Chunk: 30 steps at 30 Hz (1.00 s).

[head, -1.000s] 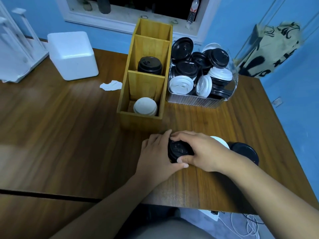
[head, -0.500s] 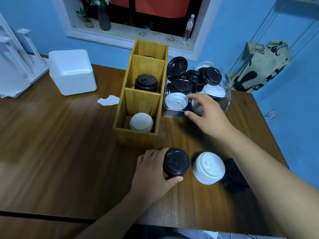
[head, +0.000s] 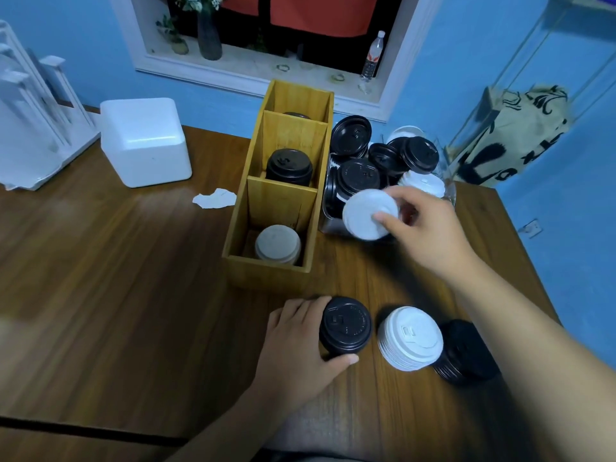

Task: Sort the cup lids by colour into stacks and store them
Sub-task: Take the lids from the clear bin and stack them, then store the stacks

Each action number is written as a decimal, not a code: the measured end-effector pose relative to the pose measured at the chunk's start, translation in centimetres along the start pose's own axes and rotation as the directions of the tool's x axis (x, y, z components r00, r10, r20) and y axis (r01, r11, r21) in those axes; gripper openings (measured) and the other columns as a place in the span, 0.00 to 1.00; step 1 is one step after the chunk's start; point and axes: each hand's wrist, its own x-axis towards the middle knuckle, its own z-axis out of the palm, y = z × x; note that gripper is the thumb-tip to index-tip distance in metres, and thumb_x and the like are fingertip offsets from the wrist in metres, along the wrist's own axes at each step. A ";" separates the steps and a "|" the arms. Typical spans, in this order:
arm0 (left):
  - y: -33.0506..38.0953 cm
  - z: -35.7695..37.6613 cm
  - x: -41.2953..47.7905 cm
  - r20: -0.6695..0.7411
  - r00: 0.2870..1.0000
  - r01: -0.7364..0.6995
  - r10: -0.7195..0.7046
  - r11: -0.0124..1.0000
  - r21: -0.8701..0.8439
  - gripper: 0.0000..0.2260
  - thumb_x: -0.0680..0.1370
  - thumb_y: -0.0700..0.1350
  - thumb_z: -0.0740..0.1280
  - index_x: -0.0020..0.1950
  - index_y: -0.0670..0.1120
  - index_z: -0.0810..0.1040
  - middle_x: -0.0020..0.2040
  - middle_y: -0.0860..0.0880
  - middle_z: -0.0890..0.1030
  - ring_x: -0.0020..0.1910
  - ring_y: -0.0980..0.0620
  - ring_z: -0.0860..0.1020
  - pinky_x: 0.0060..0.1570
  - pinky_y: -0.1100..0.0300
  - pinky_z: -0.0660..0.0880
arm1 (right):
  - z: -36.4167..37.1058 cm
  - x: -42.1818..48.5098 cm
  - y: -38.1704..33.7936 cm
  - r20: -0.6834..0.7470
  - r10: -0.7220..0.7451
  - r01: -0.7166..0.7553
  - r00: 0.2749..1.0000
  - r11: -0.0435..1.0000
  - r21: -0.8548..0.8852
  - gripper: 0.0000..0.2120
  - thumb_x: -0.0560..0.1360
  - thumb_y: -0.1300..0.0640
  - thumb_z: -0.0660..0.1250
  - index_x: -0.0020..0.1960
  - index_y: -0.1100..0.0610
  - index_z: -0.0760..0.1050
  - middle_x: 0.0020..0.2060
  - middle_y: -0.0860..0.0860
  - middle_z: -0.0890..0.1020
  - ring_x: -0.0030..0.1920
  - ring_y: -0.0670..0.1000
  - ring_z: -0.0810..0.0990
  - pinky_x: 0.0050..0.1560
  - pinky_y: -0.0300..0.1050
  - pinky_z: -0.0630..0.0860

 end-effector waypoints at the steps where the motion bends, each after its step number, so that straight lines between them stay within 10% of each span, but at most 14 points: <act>1: 0.0 0.0 0.0 -0.002 1.000 0.000 0.000 1.000 -0.001 0.40 0.67 0.74 0.66 0.75 0.61 0.60 0.68 0.66 0.68 0.69 0.63 0.61 0.68 0.62 0.53 | -0.3 -1.0 0.4 0.061 0.043 -0.045 0.997 0.999 0.018 0.12 0.75 0.49 0.74 0.58 0.49 0.82 0.43 0.44 0.83 0.42 0.45 0.80 0.46 0.41 0.75; 7: -0.1 0.3 0.1 -0.003 1.000 0.011 -0.011 1.000 0.012 0.41 0.65 0.75 0.67 0.73 0.61 0.62 0.66 0.66 0.70 0.67 0.62 0.63 0.66 0.62 0.55 | 1.3 -4.3 3.5 0.432 0.265 -0.160 0.862 0.951 -0.264 0.13 0.76 0.40 0.71 0.53 0.48 0.84 0.37 0.45 0.84 0.40 0.46 0.82 0.45 0.49 0.79; 12: -0.2 0.5 0.1 0.000 1.000 0.015 -0.015 1.000 0.015 0.41 0.65 0.75 0.67 0.73 0.60 0.63 0.67 0.65 0.71 0.68 0.61 0.64 0.68 0.60 0.57 | 1.7 -4.6 5.1 0.414 0.325 -0.111 0.850 0.879 -0.464 0.22 0.78 0.36 0.65 0.63 0.49 0.80 0.44 0.45 0.84 0.47 0.49 0.82 0.45 0.44 0.76; 19: -0.2 0.5 0.2 -0.017 1.000 0.005 -0.005 1.000 0.016 0.40 0.65 0.75 0.68 0.73 0.58 0.65 0.66 0.63 0.73 0.67 0.60 0.66 0.68 0.58 0.61 | -0.3 -3.4 5.8 0.671 0.077 0.052 0.737 0.984 -0.170 0.37 0.71 0.65 0.76 0.75 0.47 0.69 0.69 0.42 0.70 0.68 0.43 0.69 0.62 0.22 0.59; 27: -0.2 0.5 0.1 -0.013 1.000 -0.003 0.003 1.000 0.012 0.39 0.66 0.74 0.69 0.72 0.59 0.66 0.66 0.63 0.73 0.66 0.60 0.66 0.66 0.59 0.60 | 2.3 -2.7 5.4 0.700 0.158 0.133 0.696 0.931 -0.341 0.38 0.69 0.50 0.80 0.74 0.41 0.68 0.66 0.44 0.70 0.69 0.50 0.66 0.71 0.54 0.67; 30: -0.2 0.4 0.1 -0.015 1.000 -0.008 0.008 1.000 -0.003 0.39 0.66 0.73 0.69 0.72 0.58 0.66 0.65 0.63 0.73 0.66 0.60 0.66 0.67 0.59 0.61 | 1.6 -3.0 5.5 0.743 0.150 0.073 0.652 0.963 -0.259 0.38 0.72 0.69 0.70 0.72 0.36 0.70 0.76 0.42 0.65 0.77 0.49 0.59 0.77 0.52 0.60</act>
